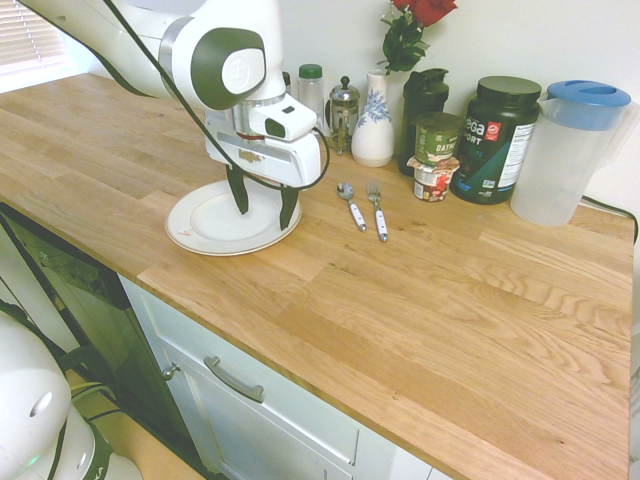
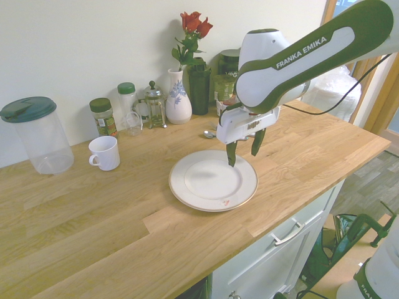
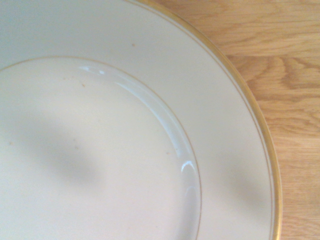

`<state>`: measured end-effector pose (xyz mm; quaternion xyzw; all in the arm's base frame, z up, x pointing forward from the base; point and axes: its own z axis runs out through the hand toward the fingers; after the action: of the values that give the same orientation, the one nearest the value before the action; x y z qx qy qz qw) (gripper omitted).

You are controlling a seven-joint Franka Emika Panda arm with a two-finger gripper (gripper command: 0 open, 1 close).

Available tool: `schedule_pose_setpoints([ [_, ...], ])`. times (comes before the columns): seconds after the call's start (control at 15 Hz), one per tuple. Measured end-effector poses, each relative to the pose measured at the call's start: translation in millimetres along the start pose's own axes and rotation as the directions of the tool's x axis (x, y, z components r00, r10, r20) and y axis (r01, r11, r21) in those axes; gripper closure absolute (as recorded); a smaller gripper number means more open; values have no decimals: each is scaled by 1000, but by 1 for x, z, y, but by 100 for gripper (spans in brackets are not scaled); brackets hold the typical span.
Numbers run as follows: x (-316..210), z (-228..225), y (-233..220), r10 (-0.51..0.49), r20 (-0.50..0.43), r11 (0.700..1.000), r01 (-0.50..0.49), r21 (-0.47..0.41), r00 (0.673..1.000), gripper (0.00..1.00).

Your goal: Put the spoon into the plate

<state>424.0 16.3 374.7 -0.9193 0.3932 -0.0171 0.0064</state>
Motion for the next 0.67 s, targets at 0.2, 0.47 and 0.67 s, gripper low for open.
schedule_pose_setpoints([
  [0.2,4,-1,2,-69,0,998,69,-2,998,0],
  [0.47,48,-31,20,-297,1,955,297,-11,955,0],
  [0.67,80,-49,19,-443,-2,896,442,-33,897,0],
])
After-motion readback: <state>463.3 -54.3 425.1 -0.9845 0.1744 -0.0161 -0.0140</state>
